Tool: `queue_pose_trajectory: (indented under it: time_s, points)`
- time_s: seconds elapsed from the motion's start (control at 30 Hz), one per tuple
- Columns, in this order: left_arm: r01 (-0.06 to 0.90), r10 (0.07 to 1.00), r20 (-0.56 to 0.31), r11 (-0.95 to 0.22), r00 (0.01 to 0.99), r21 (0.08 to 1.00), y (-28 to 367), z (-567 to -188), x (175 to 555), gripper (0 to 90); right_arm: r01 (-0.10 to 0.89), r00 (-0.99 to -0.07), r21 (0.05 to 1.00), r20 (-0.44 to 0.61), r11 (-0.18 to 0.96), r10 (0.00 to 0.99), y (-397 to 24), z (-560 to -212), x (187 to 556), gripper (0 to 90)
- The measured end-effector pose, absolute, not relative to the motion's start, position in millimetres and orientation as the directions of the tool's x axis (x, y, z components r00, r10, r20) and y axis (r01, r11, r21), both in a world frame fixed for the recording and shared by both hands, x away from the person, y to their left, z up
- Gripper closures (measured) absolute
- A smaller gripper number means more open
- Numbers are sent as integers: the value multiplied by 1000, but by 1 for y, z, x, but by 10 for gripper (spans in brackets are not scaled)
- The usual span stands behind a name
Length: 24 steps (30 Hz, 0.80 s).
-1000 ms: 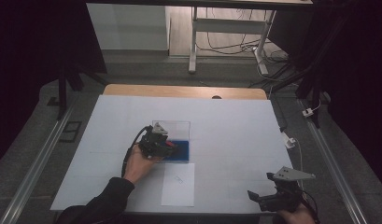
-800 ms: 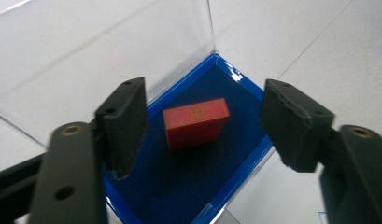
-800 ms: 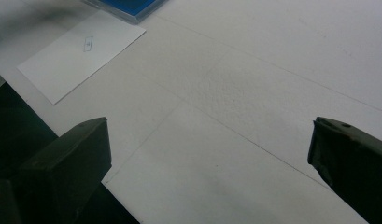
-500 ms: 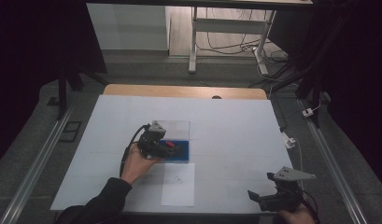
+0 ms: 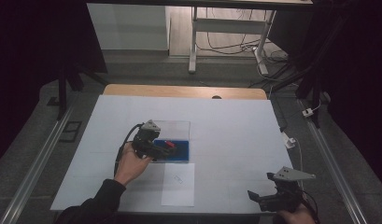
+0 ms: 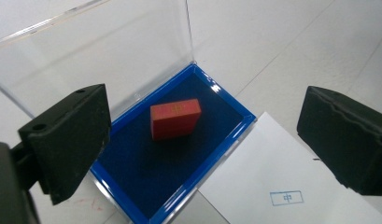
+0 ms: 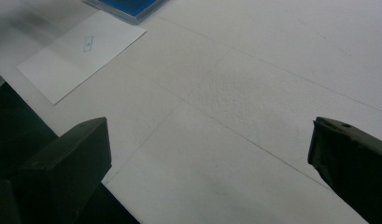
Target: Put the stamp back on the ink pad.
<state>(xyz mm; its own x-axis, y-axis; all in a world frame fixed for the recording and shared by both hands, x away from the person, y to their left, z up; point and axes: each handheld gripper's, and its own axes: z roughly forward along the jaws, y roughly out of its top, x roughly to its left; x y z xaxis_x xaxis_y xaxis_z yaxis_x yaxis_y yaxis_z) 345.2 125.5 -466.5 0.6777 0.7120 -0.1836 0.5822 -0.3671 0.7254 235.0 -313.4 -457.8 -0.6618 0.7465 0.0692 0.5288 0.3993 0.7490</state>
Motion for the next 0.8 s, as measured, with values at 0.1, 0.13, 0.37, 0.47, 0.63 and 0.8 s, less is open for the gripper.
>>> queue_pose_trajectory:
  time_s: [0.1, 0.13, 0.37, 0.47, 0.63, 0.8]
  points:
    - [582, 709, -190, -361, 679, 729, 129, -465, 343, 12, 529, -662, 748, 67, 401, 747, -313, -458, 235, 0]
    - [583, 709, -194, -358, 678, 729, 130, -465, 341, 9, 529, -662, 747, 67, 402, 747, -313, -458, 235, 0]
    - [565, 705, -163, -383, 690, 731, 135, -463, 332, 0, 529, -662, 748, 68, 401, 746, -313, -458, 235, 0]
    - [564, 703, -160, -392, 693, 727, 139, -462, 326, 0, 530, -661, 747, 69, 401, 747, -313, -458, 235, 0]
    - [565, 702, -168, -383, 693, 730, 148, -460, 315, 0, 533, -659, 745, 69, 401, 749, -313, -458, 235, 0]
    - [550, 690, -171, -376, 703, 746, 160, -459, 302, 0, 537, -658, 745, 75, 397, 749, -313, -458, 236, 0]
